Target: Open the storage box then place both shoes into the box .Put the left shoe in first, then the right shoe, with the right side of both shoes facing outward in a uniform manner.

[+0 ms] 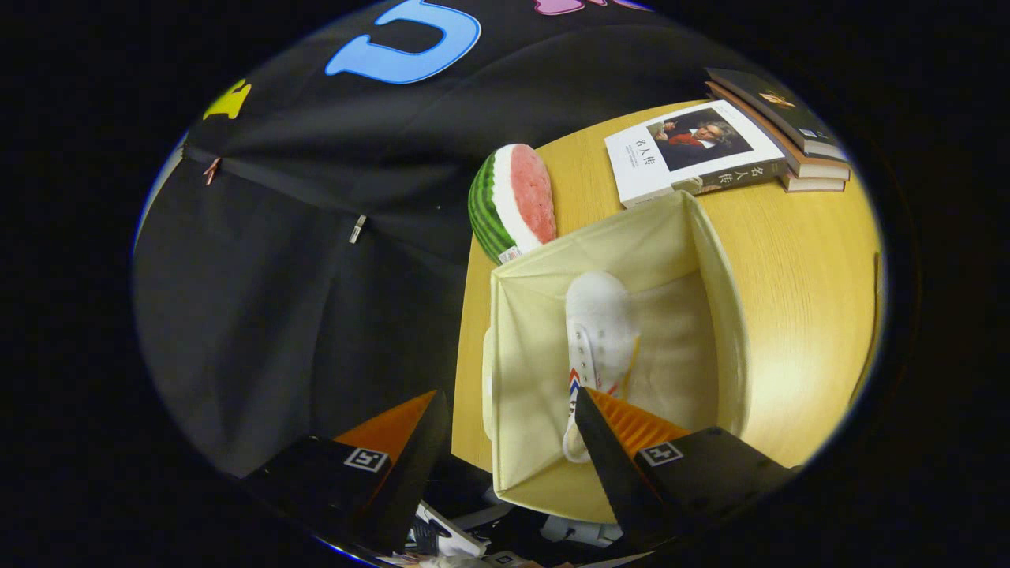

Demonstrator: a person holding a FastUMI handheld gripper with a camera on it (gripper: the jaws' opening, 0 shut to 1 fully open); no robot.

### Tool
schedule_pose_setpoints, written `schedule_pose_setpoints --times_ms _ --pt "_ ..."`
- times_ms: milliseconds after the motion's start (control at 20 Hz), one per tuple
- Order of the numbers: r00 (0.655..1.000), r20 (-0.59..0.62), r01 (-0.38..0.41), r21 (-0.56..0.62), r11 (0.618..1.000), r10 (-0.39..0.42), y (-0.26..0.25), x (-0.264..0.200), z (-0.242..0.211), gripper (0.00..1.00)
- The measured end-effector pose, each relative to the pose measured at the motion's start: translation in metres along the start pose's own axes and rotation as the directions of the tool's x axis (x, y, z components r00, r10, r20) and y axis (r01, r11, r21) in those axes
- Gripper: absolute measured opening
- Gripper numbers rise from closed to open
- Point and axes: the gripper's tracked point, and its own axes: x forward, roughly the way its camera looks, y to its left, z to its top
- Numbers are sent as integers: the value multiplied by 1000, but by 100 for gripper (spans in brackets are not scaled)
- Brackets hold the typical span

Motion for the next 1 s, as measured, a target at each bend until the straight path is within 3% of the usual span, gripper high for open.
schedule_pose_setpoints --times_ms 350,550,800,1000 --pt "982 171 100 -128 987 -77 -48 -92 35 99" --pt "943 272 226 -93 970 -193 -116 -163 51 99" --pt "868 308 419 -38 907 -388 -228 -241 46 99" --pt "842 277 452 107 886 -463 -299 -277 33 99"
